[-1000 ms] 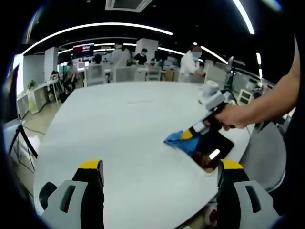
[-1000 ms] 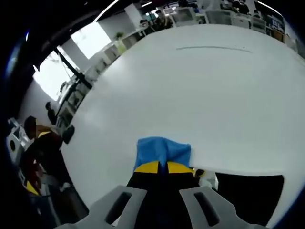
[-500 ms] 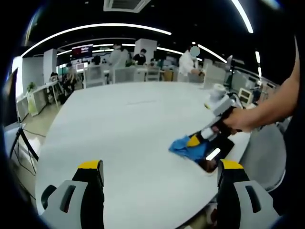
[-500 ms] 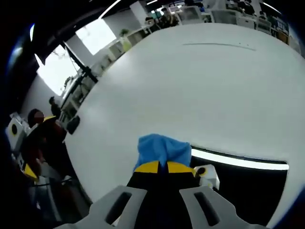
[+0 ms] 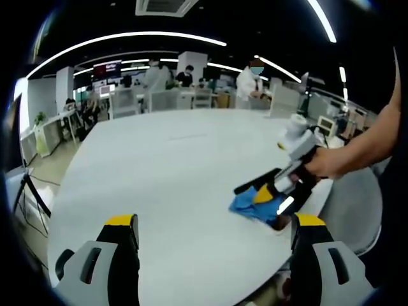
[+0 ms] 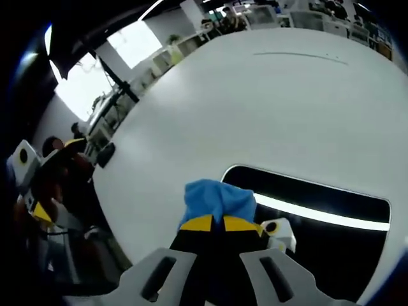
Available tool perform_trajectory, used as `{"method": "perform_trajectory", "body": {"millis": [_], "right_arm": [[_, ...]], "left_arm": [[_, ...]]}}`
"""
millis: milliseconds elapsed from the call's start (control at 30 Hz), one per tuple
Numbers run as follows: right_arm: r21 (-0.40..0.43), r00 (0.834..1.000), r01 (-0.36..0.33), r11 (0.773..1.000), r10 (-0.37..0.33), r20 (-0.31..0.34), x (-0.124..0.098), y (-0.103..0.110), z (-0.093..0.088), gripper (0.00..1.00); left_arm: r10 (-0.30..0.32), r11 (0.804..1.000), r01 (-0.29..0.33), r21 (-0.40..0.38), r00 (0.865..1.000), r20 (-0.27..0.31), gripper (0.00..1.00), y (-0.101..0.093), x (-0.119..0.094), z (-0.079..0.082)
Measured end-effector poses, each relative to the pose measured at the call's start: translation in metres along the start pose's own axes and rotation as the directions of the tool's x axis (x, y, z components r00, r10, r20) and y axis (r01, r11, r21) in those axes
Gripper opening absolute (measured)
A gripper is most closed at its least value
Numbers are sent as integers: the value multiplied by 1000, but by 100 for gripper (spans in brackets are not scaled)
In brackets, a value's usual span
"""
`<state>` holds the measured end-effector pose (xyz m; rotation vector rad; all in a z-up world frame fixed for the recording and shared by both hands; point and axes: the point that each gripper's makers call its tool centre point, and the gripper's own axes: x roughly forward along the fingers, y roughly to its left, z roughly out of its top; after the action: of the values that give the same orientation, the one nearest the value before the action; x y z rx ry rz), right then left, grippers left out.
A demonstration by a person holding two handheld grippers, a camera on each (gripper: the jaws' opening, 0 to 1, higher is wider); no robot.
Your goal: Wipe the mirror surface with the cleaning cloth until all visible marks leave the cleaned area.
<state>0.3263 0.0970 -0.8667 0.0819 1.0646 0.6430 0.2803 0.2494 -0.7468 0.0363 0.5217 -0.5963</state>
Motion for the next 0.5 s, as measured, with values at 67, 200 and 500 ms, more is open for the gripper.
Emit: {"method": "perform_trajectory", "body": {"millis": [67, 200, 500], "right_arm": [[-3, 1000, -3, 1000, 3, 4, -1, -3, 0, 0], [-6, 1000, 0, 1000, 1, 15, -8, -13, -3, 0], [-2, 999, 25, 1000, -25, 42, -28, -46, -11, 0]], "left_arm": [[2, 1000, -2, -1, 1000, 3, 99, 0, 0, 1], [5, 1000, -5, 0, 1000, 8, 99, -1, -1, 2], [4, 1000, -4, -3, 1000, 3, 99, -6, 0, -1]]}}
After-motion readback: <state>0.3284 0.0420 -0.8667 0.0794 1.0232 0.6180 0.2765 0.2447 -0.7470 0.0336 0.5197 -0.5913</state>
